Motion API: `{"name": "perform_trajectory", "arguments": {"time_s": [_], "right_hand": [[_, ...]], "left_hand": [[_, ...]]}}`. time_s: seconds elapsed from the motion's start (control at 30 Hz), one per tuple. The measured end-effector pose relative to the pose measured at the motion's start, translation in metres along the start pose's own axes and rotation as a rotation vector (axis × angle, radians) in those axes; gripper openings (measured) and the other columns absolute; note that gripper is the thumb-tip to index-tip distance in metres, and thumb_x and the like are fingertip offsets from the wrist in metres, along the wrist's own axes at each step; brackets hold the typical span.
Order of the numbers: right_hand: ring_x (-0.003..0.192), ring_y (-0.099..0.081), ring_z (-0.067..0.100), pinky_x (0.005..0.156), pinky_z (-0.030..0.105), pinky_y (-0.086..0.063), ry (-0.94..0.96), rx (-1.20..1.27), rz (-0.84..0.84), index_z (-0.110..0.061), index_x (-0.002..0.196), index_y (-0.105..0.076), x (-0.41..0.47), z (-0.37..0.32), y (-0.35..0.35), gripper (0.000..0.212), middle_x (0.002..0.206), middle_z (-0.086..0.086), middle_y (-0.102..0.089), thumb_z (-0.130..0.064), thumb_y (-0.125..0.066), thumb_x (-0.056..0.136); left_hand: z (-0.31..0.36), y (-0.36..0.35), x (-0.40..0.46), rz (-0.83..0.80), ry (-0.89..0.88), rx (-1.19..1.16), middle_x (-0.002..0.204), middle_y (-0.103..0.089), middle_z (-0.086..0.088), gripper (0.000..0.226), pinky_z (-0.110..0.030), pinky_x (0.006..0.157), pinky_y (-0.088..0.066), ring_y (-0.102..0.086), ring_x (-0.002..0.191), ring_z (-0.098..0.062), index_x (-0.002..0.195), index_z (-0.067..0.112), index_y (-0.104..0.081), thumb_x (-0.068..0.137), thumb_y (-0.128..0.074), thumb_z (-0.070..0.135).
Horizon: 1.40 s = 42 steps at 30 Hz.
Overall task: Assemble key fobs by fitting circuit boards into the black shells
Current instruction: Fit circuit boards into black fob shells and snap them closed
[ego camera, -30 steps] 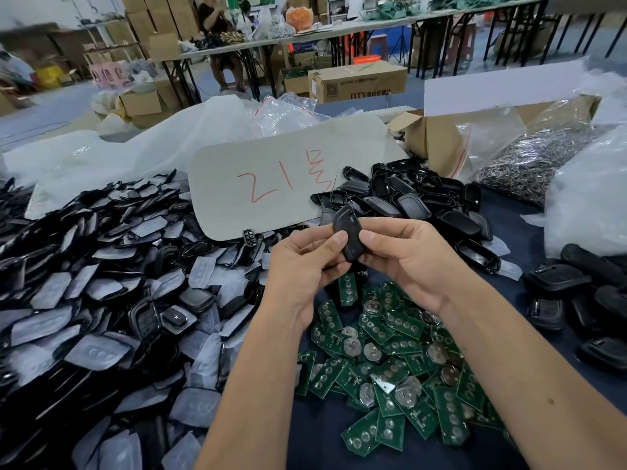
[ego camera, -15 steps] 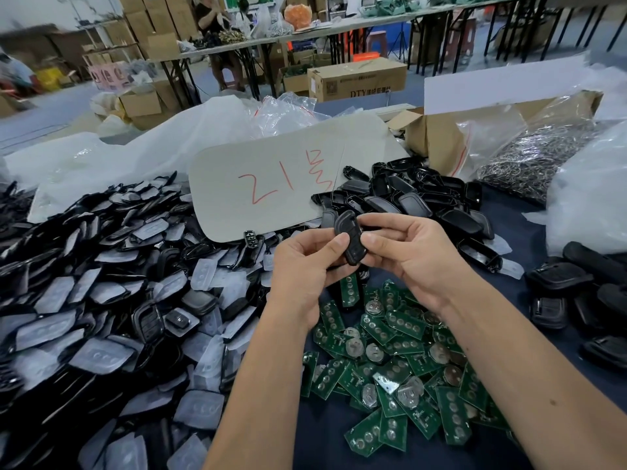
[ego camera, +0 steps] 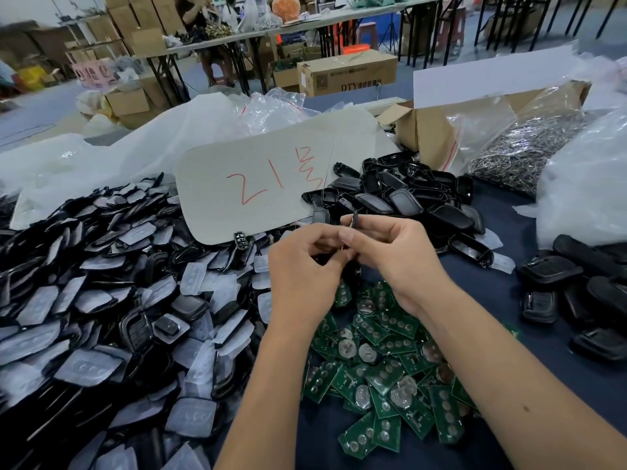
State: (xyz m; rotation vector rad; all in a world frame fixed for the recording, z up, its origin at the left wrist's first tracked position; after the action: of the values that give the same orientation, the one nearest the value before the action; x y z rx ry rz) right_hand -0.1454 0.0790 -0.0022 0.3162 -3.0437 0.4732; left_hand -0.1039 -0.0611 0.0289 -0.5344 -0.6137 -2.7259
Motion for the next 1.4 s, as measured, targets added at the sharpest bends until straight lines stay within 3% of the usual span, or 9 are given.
{"name": "perform_trajectory", "arguments": {"time_s": [0.17,0.3,0.47,0.63,0.77,0.87,1.03,1.17,1.4], "right_hand": [[0.103,-0.076,0.032,0.082,0.031,-0.062,-0.101,0.312,0.040,0.001,0.112,-0.072,0.005,0.000,0.015,0.039,0.112,0.021,-0.076,-0.023,-0.074,0.082],[0.101,-0.077,0.031,0.088,0.033,-0.063,-0.144,0.474,0.016,-0.001,0.114,-0.068,0.006,-0.003,0.019,0.037,0.111,0.020,-0.077,-0.024,-0.070,0.084],[0.107,-0.074,0.032,0.087,0.034,-0.062,-0.197,0.455,-0.037,-0.001,0.112,-0.071,0.004,-0.002,0.015,0.037,0.117,0.021,-0.074,-0.023,-0.072,0.083],[0.104,-0.069,0.026,0.089,0.032,-0.061,-0.226,0.336,-0.101,-0.002,0.113,-0.074,0.004,0.000,0.011,0.038,0.108,0.013,-0.074,-0.021,-0.075,0.080],[0.101,-0.073,0.023,0.085,0.029,-0.061,-0.227,0.269,-0.171,-0.002,0.116,-0.074,0.001,0.000,0.005,0.036,0.112,0.016,-0.075,-0.017,-0.072,0.083],[0.100,-0.073,0.023,0.089,0.031,-0.062,-0.234,0.247,-0.167,-0.002,0.114,-0.075,0.001,0.006,0.004,0.034,0.113,0.017,-0.075,-0.015,-0.072,0.083],[0.097,-0.073,0.021,0.085,0.029,-0.062,-0.246,0.228,-0.158,-0.003,0.110,-0.077,0.002,0.011,0.006,0.031,0.110,0.016,-0.076,-0.014,-0.072,0.082],[0.097,-0.073,0.021,0.085,0.029,-0.062,-0.256,0.228,-0.133,-0.001,0.113,-0.075,0.002,0.014,0.008,0.035,0.109,0.016,-0.075,-0.015,-0.072,0.081],[0.102,-0.070,0.025,0.083,0.028,-0.062,-0.264,0.218,-0.126,0.003,0.118,-0.072,0.001,0.013,0.007,0.040,0.112,0.018,-0.073,-0.014,-0.072,0.082]], "left_hand": [[-0.008,0.018,0.001,0.068,0.011,0.247,0.095,-0.065,0.015,0.027,-0.025,0.082,-0.048,-0.057,0.097,-0.004,0.105,0.032,-0.069,0.083,-0.079,0.045],[-0.027,-0.002,-0.006,-0.228,0.048,0.560,0.100,-0.054,0.014,0.034,-0.027,0.083,-0.036,-0.041,0.105,-0.012,0.096,0.035,-0.070,0.077,-0.079,0.061],[-0.026,0.003,-0.005,-0.200,0.049,0.318,0.088,-0.062,0.015,0.026,-0.027,0.082,-0.040,-0.053,0.094,-0.010,0.080,0.033,-0.066,0.074,-0.090,0.039],[-0.030,0.019,0.001,0.007,0.119,0.082,0.073,-0.066,0.010,0.023,-0.021,0.066,-0.048,-0.060,0.066,-0.007,0.082,0.028,-0.061,0.087,-0.083,0.028],[-0.044,0.014,-0.001,0.062,0.316,-0.276,0.084,-0.064,-0.023,0.017,-0.031,0.053,-0.058,-0.066,0.056,-0.028,0.096,0.012,-0.061,0.097,-0.074,0.023],[-0.051,0.007,-0.003,0.051,0.411,-0.430,0.096,-0.061,-0.037,0.016,-0.032,0.061,-0.062,-0.070,0.063,-0.033,0.108,0.006,-0.065,0.097,-0.073,0.013],[-0.058,0.005,-0.003,0.056,0.467,-0.496,0.108,-0.065,-0.036,0.027,-0.032,0.067,-0.063,-0.074,0.069,-0.024,0.117,0.008,-0.069,0.092,-0.073,-0.003],[-0.060,0.005,-0.003,0.062,0.464,-0.540,0.088,-0.065,-0.020,0.030,-0.032,0.067,-0.063,-0.072,0.063,-0.018,0.115,0.011,-0.069,0.090,-0.073,-0.006],[-0.061,0.007,-0.007,0.054,0.450,-0.534,0.088,-0.066,-0.015,0.033,-0.035,0.070,-0.065,-0.072,0.063,-0.018,0.114,0.016,-0.072,0.089,-0.076,-0.004]]}}
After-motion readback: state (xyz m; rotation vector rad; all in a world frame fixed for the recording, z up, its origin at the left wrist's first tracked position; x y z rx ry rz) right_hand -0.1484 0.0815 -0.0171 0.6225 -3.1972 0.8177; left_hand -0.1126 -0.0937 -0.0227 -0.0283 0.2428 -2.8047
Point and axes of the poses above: each hand's wrist, its own x-axis towards the middle knuckle, its own y-axis out of the back of the hand, z = x × y, the point moved 9 cm from there along x, towards the middle knuckle
